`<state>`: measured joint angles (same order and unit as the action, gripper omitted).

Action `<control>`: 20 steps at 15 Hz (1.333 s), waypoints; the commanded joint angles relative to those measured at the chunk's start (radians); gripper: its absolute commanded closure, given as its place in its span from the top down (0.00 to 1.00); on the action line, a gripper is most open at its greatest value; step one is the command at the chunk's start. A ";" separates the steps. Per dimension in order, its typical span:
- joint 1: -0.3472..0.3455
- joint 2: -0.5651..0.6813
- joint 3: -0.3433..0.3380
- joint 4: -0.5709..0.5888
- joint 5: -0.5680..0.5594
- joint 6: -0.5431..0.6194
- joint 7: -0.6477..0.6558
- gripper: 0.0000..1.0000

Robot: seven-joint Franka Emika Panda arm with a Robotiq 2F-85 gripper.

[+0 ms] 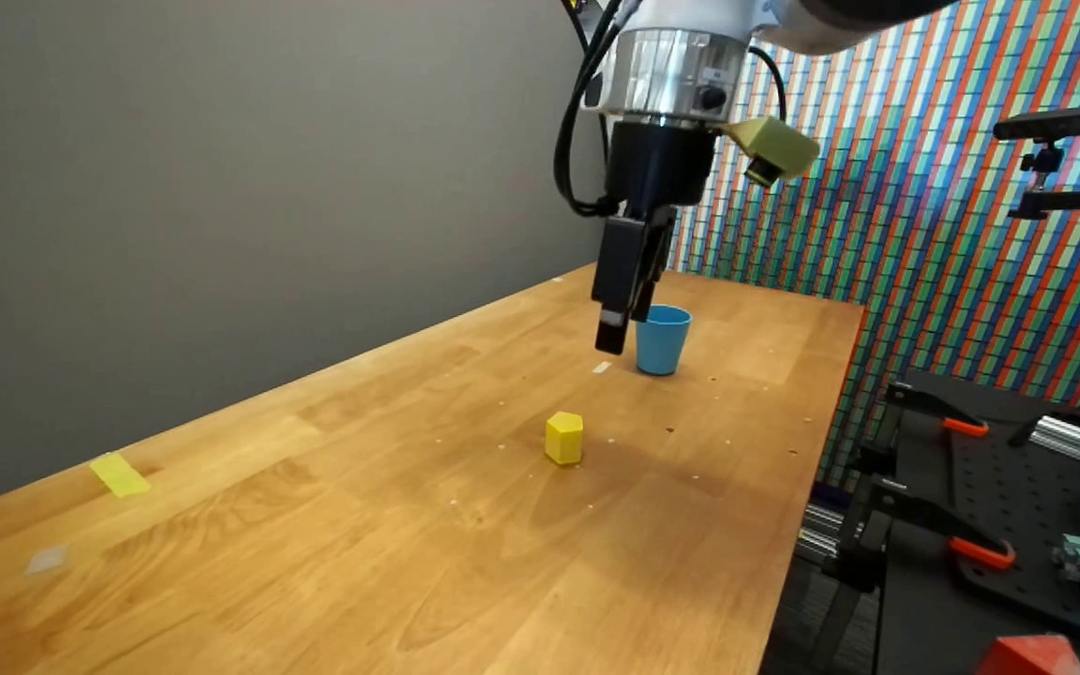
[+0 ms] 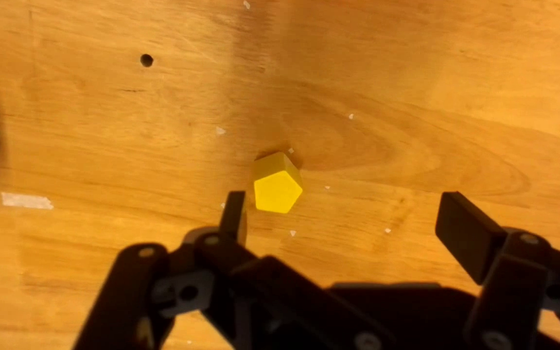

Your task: Put the yellow cube inside the blue cup

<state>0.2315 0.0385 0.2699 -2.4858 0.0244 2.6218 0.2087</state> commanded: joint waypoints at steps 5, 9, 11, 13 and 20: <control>0.082 0.231 -0.100 0.156 -0.349 0.037 0.283 1.00; 0.113 0.336 -0.136 0.219 -0.312 0.040 0.285 1.00; 0.121 0.378 -0.150 0.238 -0.290 0.048 0.281 1.00; 0.118 0.418 -0.161 0.254 -0.257 0.054 0.272 1.00; 0.183 0.487 -0.249 0.325 -0.271 0.089 0.303 0.75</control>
<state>0.3655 0.5010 0.0636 -2.2048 -0.2483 2.6866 0.4894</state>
